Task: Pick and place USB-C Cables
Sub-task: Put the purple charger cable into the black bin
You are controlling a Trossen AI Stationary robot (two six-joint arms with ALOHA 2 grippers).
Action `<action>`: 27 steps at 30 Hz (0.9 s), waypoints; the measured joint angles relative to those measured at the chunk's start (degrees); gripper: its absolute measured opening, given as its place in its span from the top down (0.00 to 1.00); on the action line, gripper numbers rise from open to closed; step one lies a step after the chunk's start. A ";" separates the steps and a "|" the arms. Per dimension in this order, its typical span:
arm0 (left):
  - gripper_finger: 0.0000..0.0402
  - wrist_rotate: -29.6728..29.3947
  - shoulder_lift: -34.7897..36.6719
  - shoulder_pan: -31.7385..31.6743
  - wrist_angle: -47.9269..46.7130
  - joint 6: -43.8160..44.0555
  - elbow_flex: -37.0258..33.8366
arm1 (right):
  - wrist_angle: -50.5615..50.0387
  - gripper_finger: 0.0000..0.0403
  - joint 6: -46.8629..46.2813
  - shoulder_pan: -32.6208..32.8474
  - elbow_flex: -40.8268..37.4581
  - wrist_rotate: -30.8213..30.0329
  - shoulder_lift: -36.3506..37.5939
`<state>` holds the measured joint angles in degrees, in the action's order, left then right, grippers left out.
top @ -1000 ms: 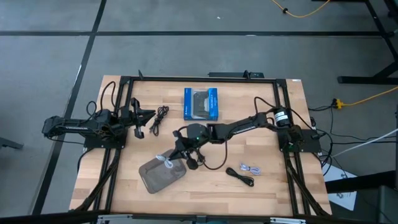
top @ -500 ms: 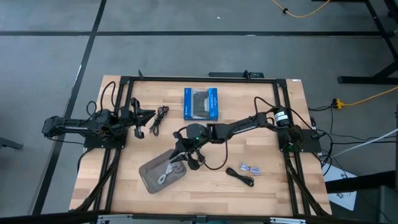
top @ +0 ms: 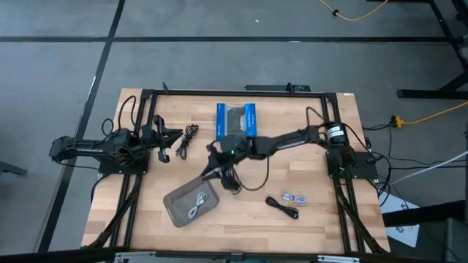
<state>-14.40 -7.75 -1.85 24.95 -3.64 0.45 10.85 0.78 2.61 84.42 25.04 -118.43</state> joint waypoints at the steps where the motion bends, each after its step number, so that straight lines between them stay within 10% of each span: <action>1: 0.90 -0.04 0.00 -0.02 0.00 0.00 -0.02 | -1.45 0.80 -0.61 -0.66 0.02 -0.09 0.86; 27: 0.90 -1.61 0.00 -0.01 -0.05 -0.07 0.00 | -71.38 0.80 -2.00 -5.66 -2.90 -10.44 6.88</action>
<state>-16.01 -7.75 -1.86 24.90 -3.70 0.45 -60.54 -1.22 -3.05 81.52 14.60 -111.55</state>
